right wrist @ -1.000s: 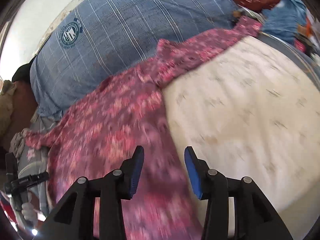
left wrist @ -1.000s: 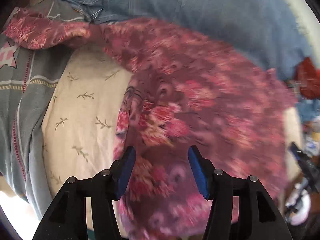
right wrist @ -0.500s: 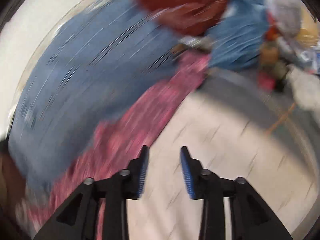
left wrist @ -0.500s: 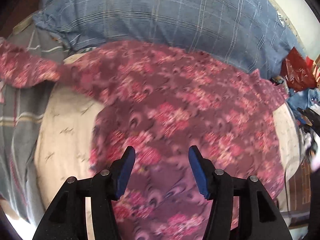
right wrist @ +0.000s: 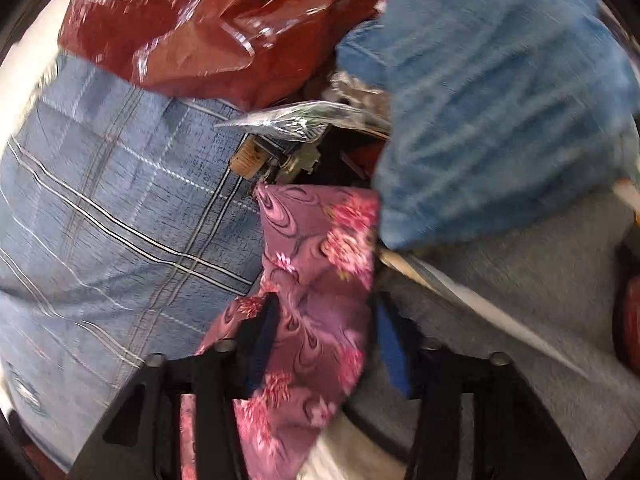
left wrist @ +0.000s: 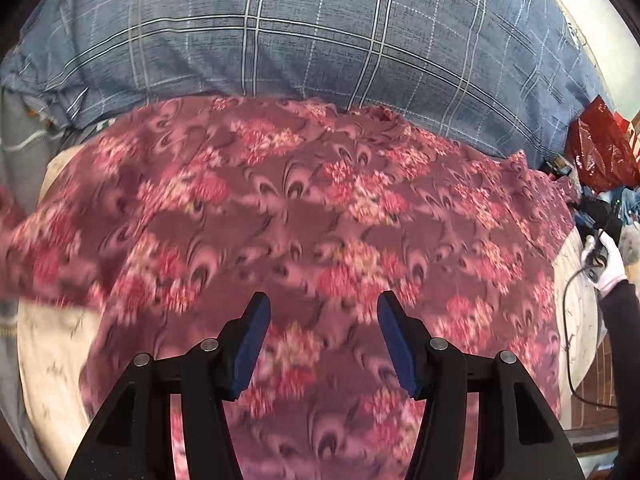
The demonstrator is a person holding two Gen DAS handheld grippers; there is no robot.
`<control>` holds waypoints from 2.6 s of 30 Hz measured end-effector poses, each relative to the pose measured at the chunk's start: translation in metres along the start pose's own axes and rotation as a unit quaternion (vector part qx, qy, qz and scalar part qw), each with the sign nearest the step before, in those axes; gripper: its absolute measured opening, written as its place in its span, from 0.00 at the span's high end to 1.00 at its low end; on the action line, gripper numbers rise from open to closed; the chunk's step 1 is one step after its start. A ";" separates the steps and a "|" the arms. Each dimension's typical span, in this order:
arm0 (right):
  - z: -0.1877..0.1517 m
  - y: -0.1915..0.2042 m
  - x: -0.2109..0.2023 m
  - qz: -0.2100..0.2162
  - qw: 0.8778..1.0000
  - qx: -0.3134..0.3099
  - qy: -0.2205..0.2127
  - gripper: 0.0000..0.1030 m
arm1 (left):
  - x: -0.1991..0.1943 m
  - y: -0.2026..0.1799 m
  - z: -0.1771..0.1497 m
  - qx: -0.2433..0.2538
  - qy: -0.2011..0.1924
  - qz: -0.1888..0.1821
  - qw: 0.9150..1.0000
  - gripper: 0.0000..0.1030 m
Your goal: Fold small clothes
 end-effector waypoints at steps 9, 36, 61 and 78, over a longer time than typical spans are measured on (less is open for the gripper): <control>-0.006 0.049 -0.072 0.056 0.993 -0.072 -0.069 0.90 | 0.002 0.048 0.023 -0.070 -0.045 -0.031 0.996 0.45; -0.420 0.345 -0.113 0.278 0.895 -0.295 0.185 0.85 | -0.010 0.139 0.021 -0.223 -0.055 -0.185 0.956 0.43; -0.285 0.121 -0.121 0.121 0.985 -0.092 0.085 0.56 | 0.017 0.091 0.023 -0.133 -0.058 -0.033 0.989 0.92; -0.391 0.254 -0.135 0.191 0.935 -0.273 0.124 0.57 | 0.019 0.100 0.015 -0.127 -0.042 0.002 0.991 0.69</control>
Point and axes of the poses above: each gripper's, at about its wrist camera, not at the fingertips, and x roughly the way its jaws point, y to its left, z to its top, the point moved 2 cm from there along x, roughly the way its jaws point, and after that the axes turned 3 degrees about -y, right-handed, at the moved point
